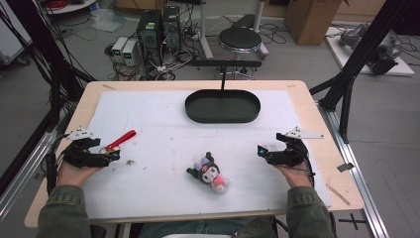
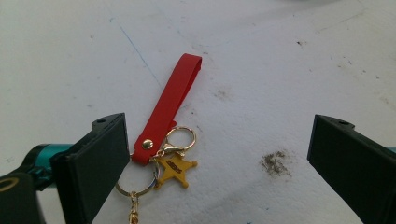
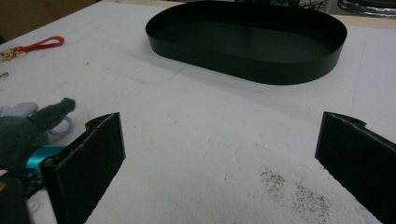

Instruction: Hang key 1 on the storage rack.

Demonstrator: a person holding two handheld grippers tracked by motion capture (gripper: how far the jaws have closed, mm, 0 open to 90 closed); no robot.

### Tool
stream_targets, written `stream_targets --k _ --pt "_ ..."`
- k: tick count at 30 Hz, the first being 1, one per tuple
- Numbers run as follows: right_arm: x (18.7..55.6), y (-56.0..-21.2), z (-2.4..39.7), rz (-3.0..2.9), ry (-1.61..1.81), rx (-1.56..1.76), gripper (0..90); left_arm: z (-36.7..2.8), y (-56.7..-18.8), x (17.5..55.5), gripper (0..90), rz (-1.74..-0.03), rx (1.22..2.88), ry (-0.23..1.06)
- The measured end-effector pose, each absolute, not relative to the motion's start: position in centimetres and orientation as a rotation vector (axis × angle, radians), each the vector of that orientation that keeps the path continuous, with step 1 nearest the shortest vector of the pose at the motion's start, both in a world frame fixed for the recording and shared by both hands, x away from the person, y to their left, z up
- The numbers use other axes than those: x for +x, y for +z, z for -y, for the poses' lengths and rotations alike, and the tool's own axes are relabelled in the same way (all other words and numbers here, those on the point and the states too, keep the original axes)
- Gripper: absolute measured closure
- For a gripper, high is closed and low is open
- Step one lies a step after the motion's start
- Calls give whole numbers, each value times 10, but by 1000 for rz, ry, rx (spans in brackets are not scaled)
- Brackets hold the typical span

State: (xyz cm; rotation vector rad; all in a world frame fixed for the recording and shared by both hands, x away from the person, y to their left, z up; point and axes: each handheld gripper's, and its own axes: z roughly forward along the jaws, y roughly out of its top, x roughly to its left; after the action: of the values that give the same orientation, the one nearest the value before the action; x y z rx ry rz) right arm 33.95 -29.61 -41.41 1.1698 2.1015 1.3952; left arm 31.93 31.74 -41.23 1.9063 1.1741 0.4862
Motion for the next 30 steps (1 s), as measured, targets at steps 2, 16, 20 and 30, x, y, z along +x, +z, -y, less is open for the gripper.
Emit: stream_targets --k 2,16,20,30 --pt "339 -415 295 -2116 1384 1169 5 -318 -412 320 60 -1170 1909 486" --pt "339 -415 293 -2133 1363 1156 5 -317 -413 322 60 -1165 1919 478" --pt "339 -415 295 -2144 1379 1176 5 -314 -412 321 60 -1163 1949 507" --pt "337 -413 296 -2143 1375 1179 5 -310 -406 327 60 -1135 1983 491"
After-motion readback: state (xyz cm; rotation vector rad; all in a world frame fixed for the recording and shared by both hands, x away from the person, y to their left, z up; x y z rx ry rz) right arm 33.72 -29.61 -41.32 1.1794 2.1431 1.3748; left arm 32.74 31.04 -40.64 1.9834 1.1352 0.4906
